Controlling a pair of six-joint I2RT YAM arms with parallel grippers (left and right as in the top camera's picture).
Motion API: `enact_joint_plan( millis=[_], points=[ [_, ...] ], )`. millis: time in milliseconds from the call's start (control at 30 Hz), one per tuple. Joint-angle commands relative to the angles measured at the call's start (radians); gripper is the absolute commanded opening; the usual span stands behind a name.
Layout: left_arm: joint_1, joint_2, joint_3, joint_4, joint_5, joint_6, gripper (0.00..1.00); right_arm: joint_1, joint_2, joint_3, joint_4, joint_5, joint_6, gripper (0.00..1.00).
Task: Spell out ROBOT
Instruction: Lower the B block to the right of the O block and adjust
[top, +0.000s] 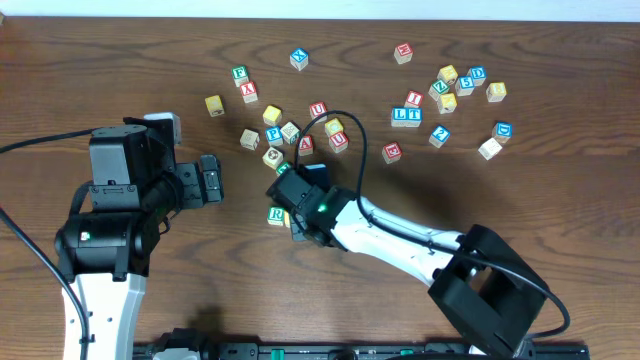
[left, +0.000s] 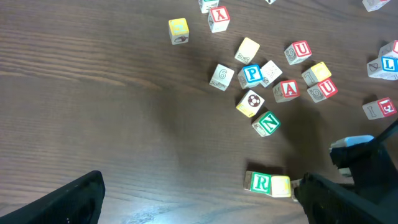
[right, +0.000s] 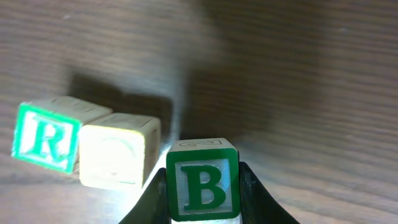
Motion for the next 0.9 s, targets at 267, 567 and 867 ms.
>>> enact_joint_plan(
  millis=[267,567,867],
  points=[
    [0.005,0.001,0.021,-0.002,0.013,0.006,0.99,0.009,0.002,-0.006,0.003,0.039,0.030,0.04],
    [0.005,0.001,0.021,-0.002,0.013,0.006,0.99,0.009,0.002,-0.007,0.017,0.069,0.030,0.05],
    [0.005,0.001,0.021,-0.002,0.013,0.006,0.99,0.013,0.002,-0.007,0.026,0.071,0.030,0.05]
  ],
)
